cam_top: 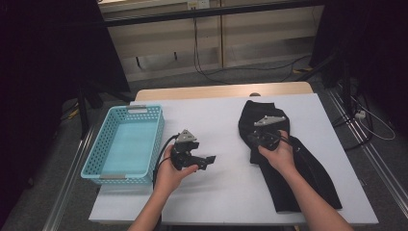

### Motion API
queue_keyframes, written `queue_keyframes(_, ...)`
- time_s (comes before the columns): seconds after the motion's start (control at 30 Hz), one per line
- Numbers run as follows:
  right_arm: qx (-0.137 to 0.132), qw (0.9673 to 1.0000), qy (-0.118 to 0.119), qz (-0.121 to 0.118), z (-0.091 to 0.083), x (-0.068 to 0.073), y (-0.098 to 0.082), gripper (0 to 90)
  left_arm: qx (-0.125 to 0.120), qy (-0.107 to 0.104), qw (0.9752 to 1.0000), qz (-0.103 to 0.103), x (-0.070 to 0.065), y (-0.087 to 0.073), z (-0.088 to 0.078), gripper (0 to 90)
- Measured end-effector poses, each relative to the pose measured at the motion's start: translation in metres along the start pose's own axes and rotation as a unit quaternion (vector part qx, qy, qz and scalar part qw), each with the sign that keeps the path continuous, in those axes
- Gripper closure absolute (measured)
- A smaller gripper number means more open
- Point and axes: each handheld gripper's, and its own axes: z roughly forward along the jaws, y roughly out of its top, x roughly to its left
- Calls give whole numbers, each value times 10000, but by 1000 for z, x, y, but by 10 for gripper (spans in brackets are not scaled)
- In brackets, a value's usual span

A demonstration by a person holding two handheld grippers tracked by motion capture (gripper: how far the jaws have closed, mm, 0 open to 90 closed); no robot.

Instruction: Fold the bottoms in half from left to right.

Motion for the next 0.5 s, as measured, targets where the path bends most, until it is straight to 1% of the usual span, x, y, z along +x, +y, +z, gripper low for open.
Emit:
queue_keyframes(0.07,13,9999,104,0,1,6,-1,852,-19,17,10000,-18,1,0,-1,121)
queue_keyframes(0.13,15,9999,92,-120,1,11,-1,852,-57,30,10000,-45,2,1,-1,120)
queue_keyframes(0.23,30,9997,195,-159,1,18,-2,852,-48,46,10000,-54,3,1,-2,120)
queue_keyframes(0.33,26,9993,255,-273,-1,25,-3,852,-39,61,9999,-69,5,1,-2,120)
queue_keyframes(0.43,23,9987,386,-339,-3,33,-4,852,-27,135,9998,-122,7,0,-3,120)
queue_keyframes(0.5,51,9979,466,-438,-3,40,-4,852,-52,177,9997,-134,9,-1,-3,120)
